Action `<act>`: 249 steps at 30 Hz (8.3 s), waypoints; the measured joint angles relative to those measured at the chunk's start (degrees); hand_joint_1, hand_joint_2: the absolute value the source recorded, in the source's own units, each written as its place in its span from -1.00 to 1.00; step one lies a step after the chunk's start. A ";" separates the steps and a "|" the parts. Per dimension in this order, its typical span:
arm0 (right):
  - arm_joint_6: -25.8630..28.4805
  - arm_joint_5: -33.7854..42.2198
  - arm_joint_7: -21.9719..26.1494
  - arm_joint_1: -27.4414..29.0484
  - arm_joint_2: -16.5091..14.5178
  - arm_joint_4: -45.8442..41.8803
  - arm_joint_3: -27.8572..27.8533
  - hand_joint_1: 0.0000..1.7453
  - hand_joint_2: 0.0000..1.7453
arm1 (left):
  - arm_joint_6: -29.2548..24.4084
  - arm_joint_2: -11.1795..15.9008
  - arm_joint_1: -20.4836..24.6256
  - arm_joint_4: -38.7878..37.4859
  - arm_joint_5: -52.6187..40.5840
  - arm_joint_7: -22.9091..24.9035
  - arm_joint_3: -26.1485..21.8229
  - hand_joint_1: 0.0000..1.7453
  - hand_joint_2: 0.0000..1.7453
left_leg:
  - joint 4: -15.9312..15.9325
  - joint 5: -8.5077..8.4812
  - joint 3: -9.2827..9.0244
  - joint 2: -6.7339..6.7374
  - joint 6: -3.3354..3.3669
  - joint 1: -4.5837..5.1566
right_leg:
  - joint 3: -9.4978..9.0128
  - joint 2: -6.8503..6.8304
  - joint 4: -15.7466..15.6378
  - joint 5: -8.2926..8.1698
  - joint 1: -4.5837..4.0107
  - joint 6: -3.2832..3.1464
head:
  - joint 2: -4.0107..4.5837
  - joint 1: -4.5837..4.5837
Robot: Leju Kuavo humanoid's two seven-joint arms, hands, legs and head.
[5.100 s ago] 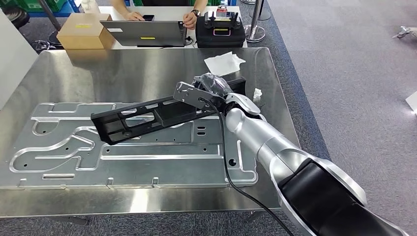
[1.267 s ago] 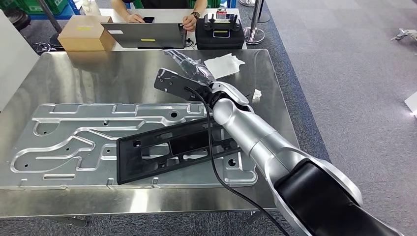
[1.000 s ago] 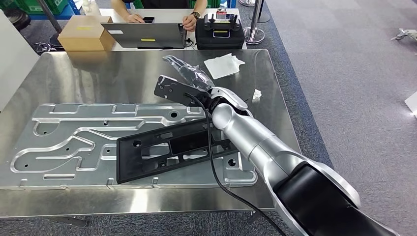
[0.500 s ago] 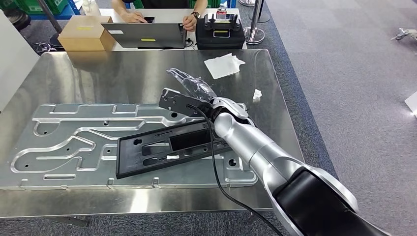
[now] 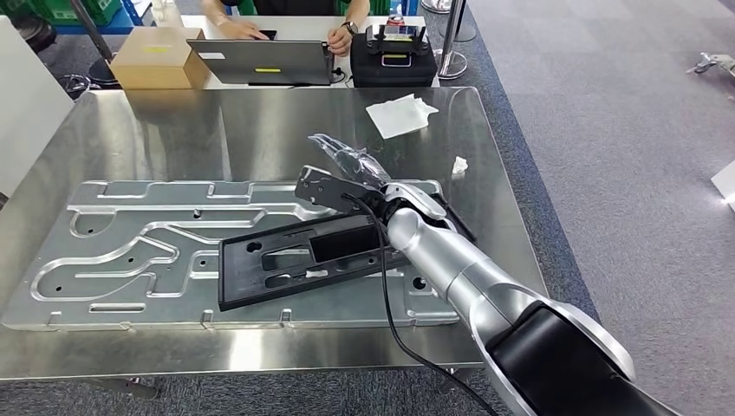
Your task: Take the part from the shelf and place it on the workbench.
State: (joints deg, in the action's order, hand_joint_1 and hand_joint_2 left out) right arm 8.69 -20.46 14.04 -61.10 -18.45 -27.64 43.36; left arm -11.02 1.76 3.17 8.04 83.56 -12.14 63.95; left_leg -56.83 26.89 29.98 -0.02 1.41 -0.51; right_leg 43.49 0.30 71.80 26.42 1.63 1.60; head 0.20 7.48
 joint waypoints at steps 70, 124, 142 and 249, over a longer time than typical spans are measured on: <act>-0.74 -4.59 3.67 9.21 -0.42 -2.79 -7.01 -1.00 -1.00 | -1.05 -2.10 2.05 -0.03 2.29 1.86 -0.89 -1.00 -1.00 | -3.24 -4.13 8.97 -0.14 -2.58 -0.31 | -12.73 -0.60 -14.99 0.60 -1.91 -3.64 | -0.02 -0.02; 2.97 -4.65 5.62 15.99 -1.42 -0.42 -8.95 -1.00 -1.00 | -1.52 -1.91 2.05 -0.02 2.89 1.56 0.27 -1.00 -1.00 | -0.70 -2.04 3.86 -2.49 -0.05 -0.22 | -3.97 -0.19 -1.49 2.50 -1.35 -0.82 | -0.01 -0.01; 3.21 -5.09 5.49 17.12 -1.94 -1.03 -9.07 -1.00 -1.00 | -0.67 -2.13 2.18 -0.14 2.75 1.64 1.01 -1.00 -1.00 | -2.62 -1.18 3.35 3.08 -3.39 -0.65 | -10.78 -5.17 -14.37 -0.21 -1.83 -2.88 | -0.01 0.01; 2.26 -1.36 13.27 38.96 5.89 -9.81 -10.32 -1.00 -1.00 | -2.51 0.63 1.57 -0.51 6.41 3.67 4.45 -1.00 -1.00 | -1.01 -2.64 4.43 -5.97 -1.31 -0.34 | -9.51 3.48 -10.24 1.71 -0.89 -1.68 | -0.01 0.07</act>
State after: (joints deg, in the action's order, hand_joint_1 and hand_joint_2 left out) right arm 10.95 -21.82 27.32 -22.14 -12.56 -37.45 33.05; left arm -13.53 2.39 4.74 7.53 89.97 -8.47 68.40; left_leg -57.84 24.25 34.41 -5.99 0.10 -0.84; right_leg 33.98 3.78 61.56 28.13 0.74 -0.08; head 0.19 7.55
